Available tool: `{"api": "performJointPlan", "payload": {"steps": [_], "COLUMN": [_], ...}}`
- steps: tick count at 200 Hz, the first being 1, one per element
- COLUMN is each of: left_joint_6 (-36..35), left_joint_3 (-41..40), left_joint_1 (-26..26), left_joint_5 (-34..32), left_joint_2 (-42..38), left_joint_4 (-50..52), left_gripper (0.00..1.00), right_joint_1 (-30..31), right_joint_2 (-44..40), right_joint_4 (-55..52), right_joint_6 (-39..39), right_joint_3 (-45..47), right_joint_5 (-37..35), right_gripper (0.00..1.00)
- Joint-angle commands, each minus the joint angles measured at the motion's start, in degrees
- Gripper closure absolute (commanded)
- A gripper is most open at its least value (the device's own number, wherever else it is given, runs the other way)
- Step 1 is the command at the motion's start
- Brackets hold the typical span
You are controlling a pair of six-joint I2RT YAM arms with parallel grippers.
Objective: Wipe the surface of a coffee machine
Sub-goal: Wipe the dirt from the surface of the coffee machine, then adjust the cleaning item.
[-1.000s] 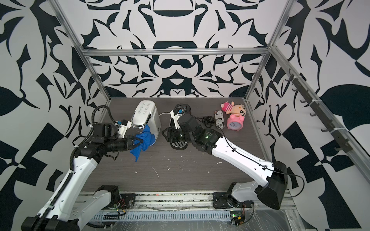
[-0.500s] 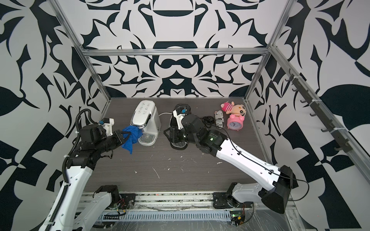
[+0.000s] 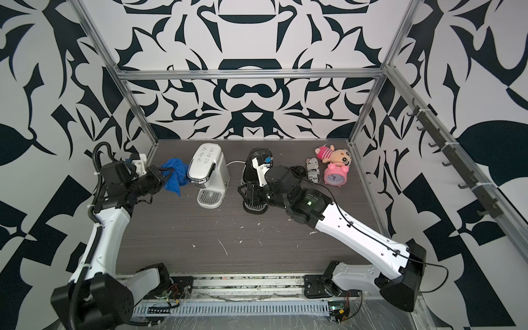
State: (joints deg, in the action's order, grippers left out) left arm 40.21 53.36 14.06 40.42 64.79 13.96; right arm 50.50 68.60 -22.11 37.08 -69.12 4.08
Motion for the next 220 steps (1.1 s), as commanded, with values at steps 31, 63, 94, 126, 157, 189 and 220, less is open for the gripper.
{"api": "performJointPlan", "payload": {"steps": [31,63,94,126,157,189,220], "left_joint_6": [6.59,13.7,16.86,9.92,5.98,2.1,3.55], "left_joint_3": [-2.05,-6.65,-7.25,2.08,11.03,14.3,14.71], "left_joint_1": [0.72,1.07,3.44,4.18,-2.58,-16.47,-21.53], "left_joint_5": [16.96,20.01,19.47,12.31,13.87,16.04,18.44], "left_joint_2": [4.09,0.76,-4.75,-10.51,-8.54,-6.08,-5.79], "left_joint_4": [-6.38,-11.23,-7.05,5.55,8.61,8.73,5.84], "left_gripper": [1.0,1.0,1.0,1.0,1.0,1.0,1.0], "right_joint_1": [0.25,0.24,0.26,0.49,2.67,4.98,5.52], "right_joint_2": [0.12,1.18,1.59,1.71,2.46,4.24,4.81], "right_joint_4": [1.8,2.37,3.47,5.76,12.44,27.27,38.62], "right_joint_6": [0.79,0.89,0.88,0.17,-3.03,-8.37,-13.28], "right_joint_3": [0.47,0.22,0.02,-0.58,-2.1,-2.66,-0.86], "right_joint_5": [-0.33,0.39,0.66,2.04,2.95,9.47,12.34], "right_gripper": [0.48,0.48,0.48,0.48,0.29,0.2,0.17]}}
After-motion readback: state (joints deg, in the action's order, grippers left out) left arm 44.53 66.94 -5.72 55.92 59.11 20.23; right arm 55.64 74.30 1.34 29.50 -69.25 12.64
